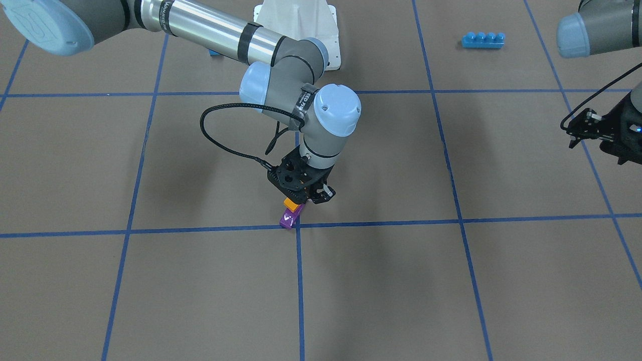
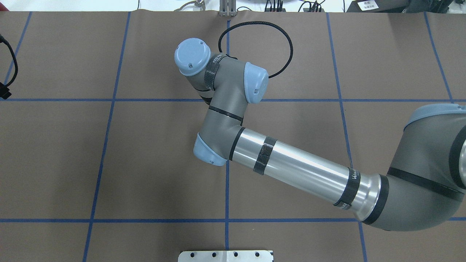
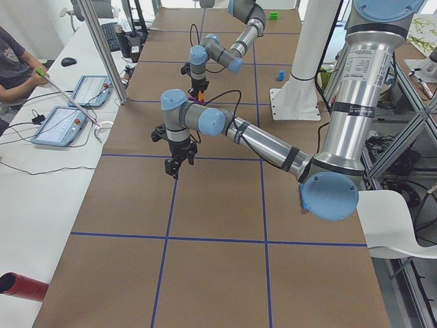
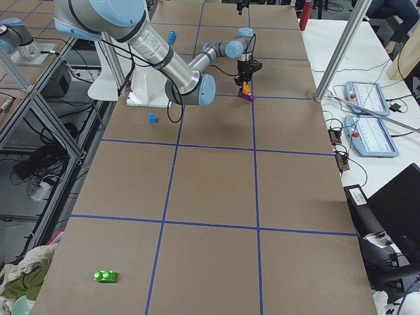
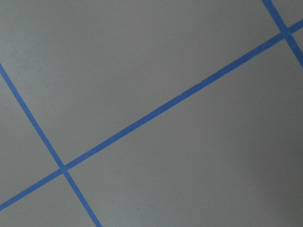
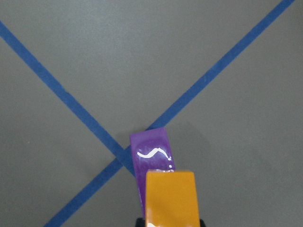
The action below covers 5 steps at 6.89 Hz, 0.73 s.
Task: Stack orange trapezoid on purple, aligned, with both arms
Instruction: 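Adjust the orange trapezoid's alignment on the purple block with the right gripper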
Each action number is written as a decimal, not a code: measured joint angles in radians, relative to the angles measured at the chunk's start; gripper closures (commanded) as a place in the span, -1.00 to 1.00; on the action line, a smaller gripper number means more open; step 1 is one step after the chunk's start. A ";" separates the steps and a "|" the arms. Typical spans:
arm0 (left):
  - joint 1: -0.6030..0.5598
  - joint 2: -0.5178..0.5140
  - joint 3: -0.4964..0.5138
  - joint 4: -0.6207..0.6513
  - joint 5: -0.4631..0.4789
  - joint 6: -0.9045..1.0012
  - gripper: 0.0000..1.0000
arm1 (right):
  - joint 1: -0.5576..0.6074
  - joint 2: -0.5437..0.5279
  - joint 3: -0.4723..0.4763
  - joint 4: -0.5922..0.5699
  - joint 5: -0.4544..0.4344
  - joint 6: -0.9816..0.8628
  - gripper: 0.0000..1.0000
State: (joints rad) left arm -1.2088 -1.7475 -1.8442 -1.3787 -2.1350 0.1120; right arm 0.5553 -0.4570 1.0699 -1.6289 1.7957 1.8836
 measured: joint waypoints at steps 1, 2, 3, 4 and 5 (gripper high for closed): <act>0.000 -0.001 0.000 0.000 0.001 0.000 -1.00 | 0.001 -0.012 0.007 0.028 0.000 -0.001 -1.00; 0.000 -0.001 0.000 0.000 0.001 0.000 -1.00 | 0.009 -0.025 0.037 0.038 0.006 -0.004 -1.00; 0.000 -0.003 0.000 0.000 0.000 0.000 -1.00 | 0.018 -0.041 0.073 0.042 0.013 -0.005 -1.00; 0.000 -0.004 0.000 0.001 0.000 0.000 -1.00 | 0.029 -0.051 0.098 0.041 0.025 -0.006 -1.00; 0.000 -0.005 0.000 0.001 0.000 0.000 -1.00 | 0.050 -0.063 0.132 0.035 0.050 -0.008 -1.00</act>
State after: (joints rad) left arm -1.2088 -1.7525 -1.8438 -1.3777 -2.1352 0.1120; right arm 0.6057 -0.5203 1.2024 -1.5941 1.8453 1.8754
